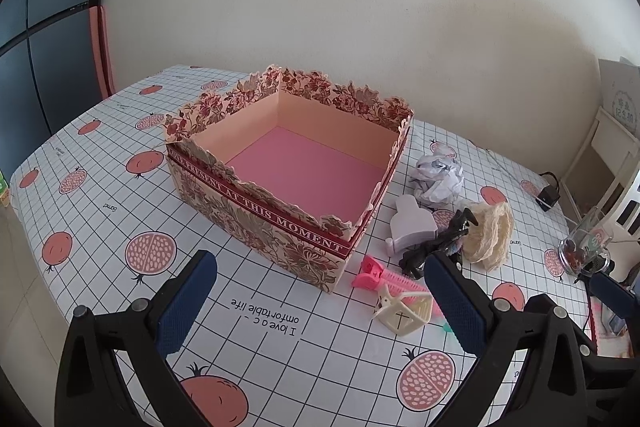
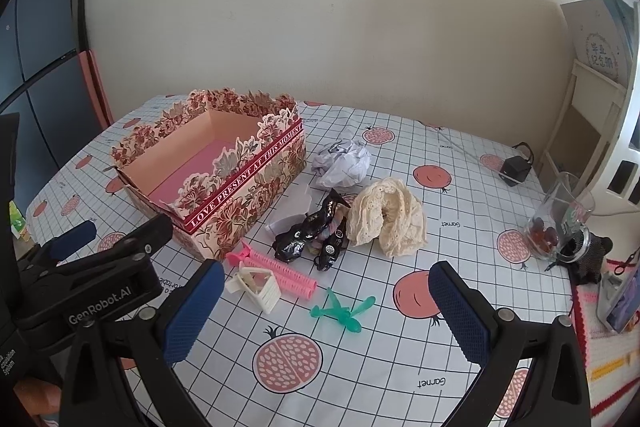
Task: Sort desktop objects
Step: 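Move both grippers toward the cream clip and green toy beside the box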
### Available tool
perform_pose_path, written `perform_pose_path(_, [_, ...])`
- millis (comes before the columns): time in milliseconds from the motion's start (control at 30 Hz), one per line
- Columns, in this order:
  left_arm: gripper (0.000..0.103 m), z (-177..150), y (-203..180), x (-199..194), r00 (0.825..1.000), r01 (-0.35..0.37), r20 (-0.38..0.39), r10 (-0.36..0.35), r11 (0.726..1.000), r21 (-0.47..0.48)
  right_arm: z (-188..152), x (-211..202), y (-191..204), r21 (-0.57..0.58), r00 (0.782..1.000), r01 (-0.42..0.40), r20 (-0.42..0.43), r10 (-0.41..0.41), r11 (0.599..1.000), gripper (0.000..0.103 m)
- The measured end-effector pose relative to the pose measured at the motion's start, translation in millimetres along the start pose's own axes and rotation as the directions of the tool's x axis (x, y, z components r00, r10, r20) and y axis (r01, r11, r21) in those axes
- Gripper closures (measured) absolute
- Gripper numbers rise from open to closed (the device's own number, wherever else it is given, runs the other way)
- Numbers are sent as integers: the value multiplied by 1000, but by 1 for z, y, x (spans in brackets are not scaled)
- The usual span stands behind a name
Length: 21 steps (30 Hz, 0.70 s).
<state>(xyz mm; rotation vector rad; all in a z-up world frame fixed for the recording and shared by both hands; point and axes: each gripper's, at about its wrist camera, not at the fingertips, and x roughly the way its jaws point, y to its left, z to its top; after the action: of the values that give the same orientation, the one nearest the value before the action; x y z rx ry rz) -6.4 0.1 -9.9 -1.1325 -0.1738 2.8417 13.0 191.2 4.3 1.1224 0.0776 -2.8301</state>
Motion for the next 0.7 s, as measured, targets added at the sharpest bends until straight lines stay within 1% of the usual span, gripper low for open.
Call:
perform_pose_path(100, [0, 1, -2, 2, 1000, 17, -1, -17, 1000, 5, 1, 3, -3, 8, 1000, -13, -6, 13, 1000, 0])
perform_pose_path(233, [0, 11, -7, 5, 998, 49, -26, -49, 999, -7, 8, 1, -9, 33, 1000, -22, 14, 22, 999, 0])
perform_pose_path(333, [0, 23, -12, 4, 998, 67, -15, -67, 998, -5, 18, -2, -13, 52, 999, -26, 37, 24, 998, 0])
perform_pose_path(400, [0, 30, -17, 3, 998, 69, -13, -69, 998, 3, 25, -2, -15, 32, 999, -30, 35, 29, 999, 0])
perform_pose_path(433, [0, 33, -20, 4, 997, 79, -18, -79, 997, 5, 28, -2, -18, 35, 999, -39, 31, 38, 999, 0])
perform_pose_path(533, [0, 44, -27, 13, 987, 146, -62, -146, 989, -2, 37, 5, -30, 67, 997, -82, -10, 83, 994, 0])
perform_pose_path(600, [0, 50, -34, 20, 983, 164, -85, -164, 986, 2, 43, 6, -34, 71, 998, -58, -14, 59, 996, 0])
perform_pose_path(700, [0, 58, -45, 22, 983, 166, -76, -165, 986, 9, 53, 6, -41, 61, 999, -40, -6, 40, 997, 0])
